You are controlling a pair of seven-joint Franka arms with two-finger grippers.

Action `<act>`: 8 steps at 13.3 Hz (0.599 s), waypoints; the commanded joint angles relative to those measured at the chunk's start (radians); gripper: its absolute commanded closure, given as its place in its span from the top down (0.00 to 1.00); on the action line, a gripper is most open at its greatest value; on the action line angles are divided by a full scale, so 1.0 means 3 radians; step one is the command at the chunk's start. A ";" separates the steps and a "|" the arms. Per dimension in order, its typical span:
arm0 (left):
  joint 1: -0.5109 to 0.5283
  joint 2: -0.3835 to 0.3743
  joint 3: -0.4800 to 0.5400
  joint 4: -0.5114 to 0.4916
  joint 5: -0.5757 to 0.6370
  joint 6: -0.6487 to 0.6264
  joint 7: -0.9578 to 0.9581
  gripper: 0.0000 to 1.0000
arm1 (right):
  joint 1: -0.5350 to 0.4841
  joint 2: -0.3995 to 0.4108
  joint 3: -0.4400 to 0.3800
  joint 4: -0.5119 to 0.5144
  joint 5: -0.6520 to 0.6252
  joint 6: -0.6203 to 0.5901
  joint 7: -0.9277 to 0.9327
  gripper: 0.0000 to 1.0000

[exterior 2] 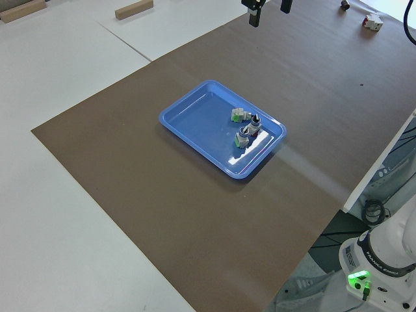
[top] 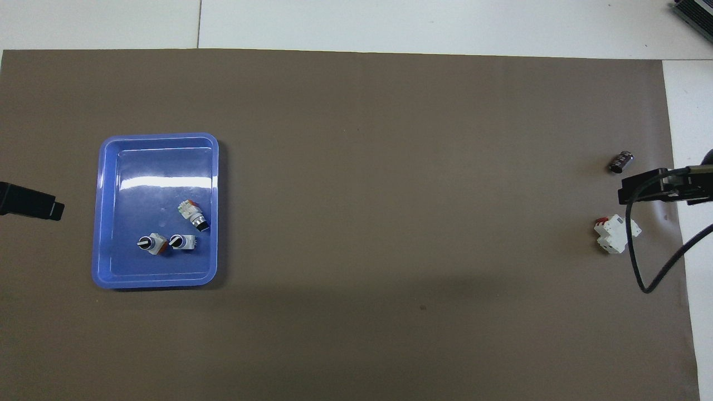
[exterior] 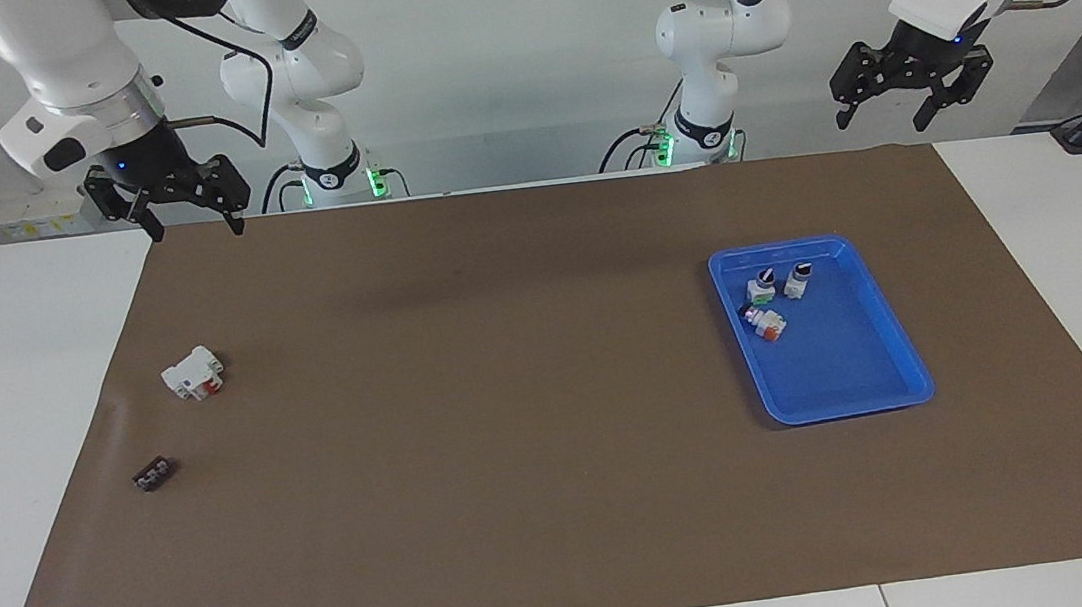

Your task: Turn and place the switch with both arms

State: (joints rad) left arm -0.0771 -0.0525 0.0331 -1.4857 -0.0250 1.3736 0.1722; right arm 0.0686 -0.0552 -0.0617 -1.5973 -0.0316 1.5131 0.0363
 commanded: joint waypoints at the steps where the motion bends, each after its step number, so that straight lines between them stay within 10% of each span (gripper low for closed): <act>1: 0.0057 -0.0075 -0.0034 -0.0089 0.0063 0.0028 0.0004 1.00 | -0.0019 -0.0082 0.0011 -0.0096 0.0044 0.0044 -0.0034 1.00; 8: 0.0098 -0.0157 -0.0059 -0.0258 0.0109 0.0094 -0.0165 1.00 | -0.0019 -0.0082 0.0011 -0.0096 0.0044 0.0044 -0.0034 1.00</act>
State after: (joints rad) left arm -0.0592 -0.0561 0.0286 -1.4974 -0.0184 1.3722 0.1413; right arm 0.0686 -0.0553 -0.0617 -1.5974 -0.0316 1.5131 0.0363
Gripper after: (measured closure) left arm 0.000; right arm 0.000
